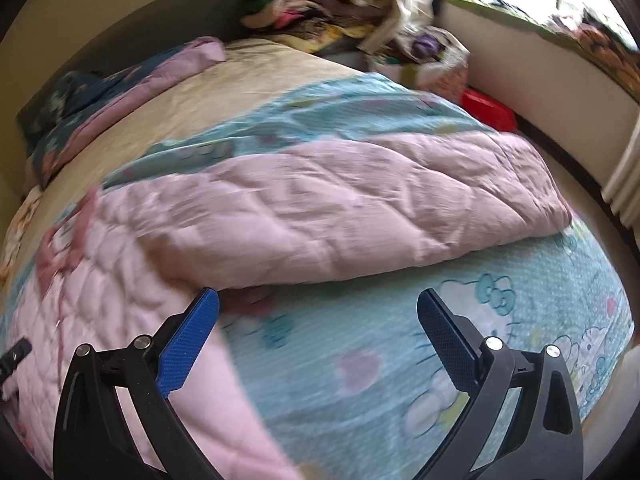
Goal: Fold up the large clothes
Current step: 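Move the right tool toward the jacket sleeve beside the hem, then close the right tool on the sleeve cuff and lift it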
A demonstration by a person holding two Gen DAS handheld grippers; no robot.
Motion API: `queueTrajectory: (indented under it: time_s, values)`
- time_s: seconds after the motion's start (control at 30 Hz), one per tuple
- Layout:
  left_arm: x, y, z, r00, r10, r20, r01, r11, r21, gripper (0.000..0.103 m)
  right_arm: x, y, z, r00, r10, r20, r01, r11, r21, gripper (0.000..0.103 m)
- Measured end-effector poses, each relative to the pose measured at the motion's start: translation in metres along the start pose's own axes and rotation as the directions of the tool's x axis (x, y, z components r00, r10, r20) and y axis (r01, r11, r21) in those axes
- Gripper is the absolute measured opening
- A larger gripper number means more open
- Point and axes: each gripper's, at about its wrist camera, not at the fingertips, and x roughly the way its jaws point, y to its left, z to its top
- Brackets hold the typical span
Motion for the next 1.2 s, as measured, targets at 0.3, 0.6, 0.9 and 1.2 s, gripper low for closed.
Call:
queueTrajectory:
  time_s: [0.3,0.6,0.9,1.2]
  values:
    - [0.021,-0.007,0.015,1.0,-0.003,0.003,0.003,1.0,0.008,0.095,0.047,-0.085,0.017,0.997,-0.031,-0.075,0.05,0.964,0.26,0.099]
    - [0.041,-0.007,0.036,0.998,0.056,0.007,-0.057,0.998,0.013,0.095,0.075,-0.15,0.033,0.997,-0.034,-0.067,0.061,0.889,0.454,0.099]
    - [0.044,0.009,0.05,0.997,0.077,0.016,-0.077,0.997,-0.03,0.095,0.083,-0.187,0.047,0.998,-0.052,0.038,0.018,0.792,0.61,0.094]
    - [0.025,0.02,0.055,0.996,0.08,0.035,-0.079,0.996,-0.029,0.095,0.047,-0.168,0.069,0.975,0.011,0.224,-0.116,0.88,0.461,0.023]
